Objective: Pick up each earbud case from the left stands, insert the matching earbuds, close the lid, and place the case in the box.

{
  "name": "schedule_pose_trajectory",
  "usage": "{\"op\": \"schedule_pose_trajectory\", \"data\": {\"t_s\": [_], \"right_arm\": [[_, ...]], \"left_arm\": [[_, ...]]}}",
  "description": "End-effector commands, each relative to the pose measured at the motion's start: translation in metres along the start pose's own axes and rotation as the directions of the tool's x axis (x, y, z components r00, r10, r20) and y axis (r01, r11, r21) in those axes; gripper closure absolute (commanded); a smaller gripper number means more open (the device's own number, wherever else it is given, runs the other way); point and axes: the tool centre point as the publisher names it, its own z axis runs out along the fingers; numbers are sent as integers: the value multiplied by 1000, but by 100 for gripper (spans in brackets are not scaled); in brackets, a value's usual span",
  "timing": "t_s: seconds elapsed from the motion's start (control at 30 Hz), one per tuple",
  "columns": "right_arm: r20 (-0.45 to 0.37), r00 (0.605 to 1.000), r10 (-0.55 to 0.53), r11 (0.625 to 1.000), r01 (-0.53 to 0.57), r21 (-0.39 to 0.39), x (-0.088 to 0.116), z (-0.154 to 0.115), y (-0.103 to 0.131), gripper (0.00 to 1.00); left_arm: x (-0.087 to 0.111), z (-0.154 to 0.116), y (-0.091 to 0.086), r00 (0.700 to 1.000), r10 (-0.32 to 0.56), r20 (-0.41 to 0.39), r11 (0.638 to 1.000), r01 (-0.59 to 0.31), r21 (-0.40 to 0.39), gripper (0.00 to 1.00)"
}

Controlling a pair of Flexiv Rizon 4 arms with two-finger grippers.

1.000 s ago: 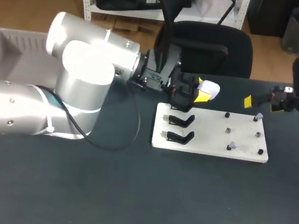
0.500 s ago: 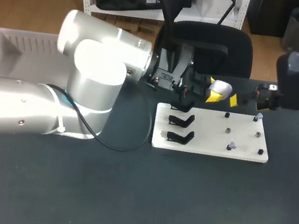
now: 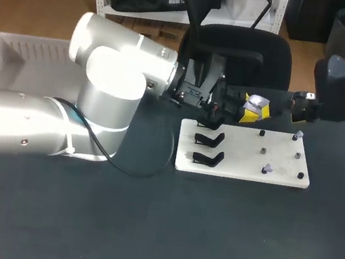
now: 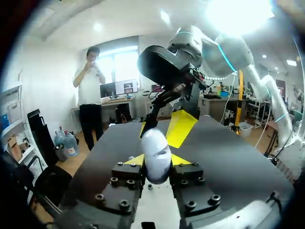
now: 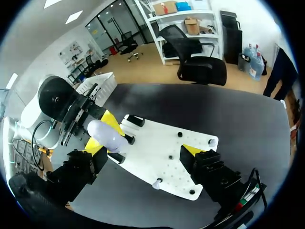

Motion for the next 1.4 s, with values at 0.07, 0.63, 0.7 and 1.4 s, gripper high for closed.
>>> {"op": "schedule_pose_trajectory", "data": {"t_s": [0.07, 0.63, 0.7, 1.4], "right_arm": [[-2, 1000, -2, 1000, 2, -2, -5, 0, -4, 0], [-105, 993, -45, 974, 67, 218, -5, -43, -26, 0], [-132, 990, -37, 965, 70, 252, -3, -46, -30, 0], [-299, 954, 22, 905, 108, 412, 27, -50, -69, 0]], "left_arm": [[0, -4, -2, 1000, 6, 10, 1000, -7, 9, 100], [10, -22, 2, 969, -59, 241, 998, 60, 2, 100], [9, -25, 5, 962, -63, 265, 998, 66, 1, 100], [-3, -22, 8, 961, -33, 273, 999, 43, -30, 100]]}}
